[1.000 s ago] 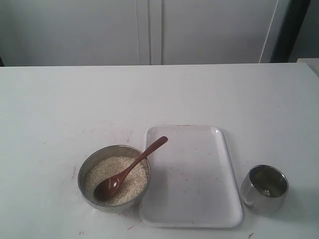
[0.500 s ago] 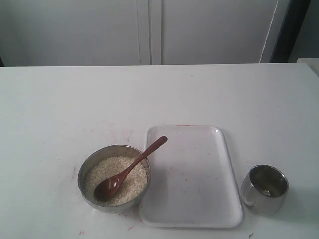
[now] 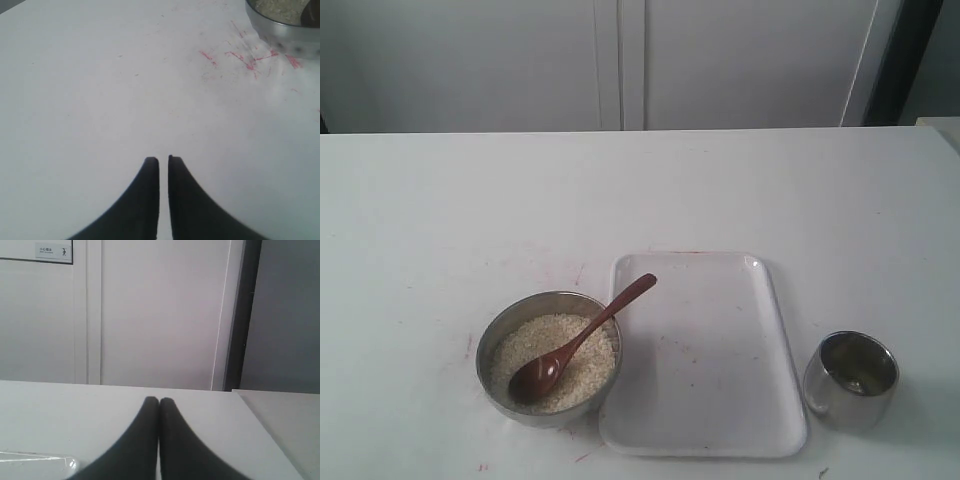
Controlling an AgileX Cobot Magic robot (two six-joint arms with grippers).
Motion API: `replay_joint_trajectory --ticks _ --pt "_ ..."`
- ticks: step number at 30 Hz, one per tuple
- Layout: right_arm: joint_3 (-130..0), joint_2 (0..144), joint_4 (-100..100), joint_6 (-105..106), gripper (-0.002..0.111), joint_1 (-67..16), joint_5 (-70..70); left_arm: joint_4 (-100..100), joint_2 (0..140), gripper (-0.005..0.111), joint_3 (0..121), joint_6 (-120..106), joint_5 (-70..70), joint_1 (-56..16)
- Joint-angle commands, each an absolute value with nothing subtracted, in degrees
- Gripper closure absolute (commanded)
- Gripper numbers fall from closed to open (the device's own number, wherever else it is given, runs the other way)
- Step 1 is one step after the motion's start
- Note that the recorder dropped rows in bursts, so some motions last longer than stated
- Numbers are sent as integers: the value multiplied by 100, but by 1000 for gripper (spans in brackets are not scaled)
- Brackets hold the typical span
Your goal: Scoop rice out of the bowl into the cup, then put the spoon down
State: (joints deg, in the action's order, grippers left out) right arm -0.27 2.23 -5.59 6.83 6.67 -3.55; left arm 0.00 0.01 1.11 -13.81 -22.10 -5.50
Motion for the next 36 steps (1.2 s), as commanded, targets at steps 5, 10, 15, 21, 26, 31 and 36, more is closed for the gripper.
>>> replay_joint_trajectory --ticks 5,10,15,21,26,31,36 --pt "0 185 -555 -223 108 637 -1106 -32 0 92 58 -1347 -2489 -592" --pt "0 185 -555 -1553 108 637 -1288 -32 0 92 58 -1347 -2489 -592" --pt "0 185 -567 -2038 108 637 -1427 -32 0 92 58 -1347 -2489 -592" --pt "0 185 -544 -2877 108 637 -1196 -32 0 92 58 -1347 -2489 -592" --pt "-1150 496 -486 -2218 108 536 1024 -32 0 92 58 -1347 -2489 -592" --pt "-2935 2028 -1522 264 108 111 2950 -32 0 92 58 -1347 -2489 -592" --pt "-4799 3877 -3162 2647 108 -188 4536 -32 0 92 58 -1347 -2489 -592"
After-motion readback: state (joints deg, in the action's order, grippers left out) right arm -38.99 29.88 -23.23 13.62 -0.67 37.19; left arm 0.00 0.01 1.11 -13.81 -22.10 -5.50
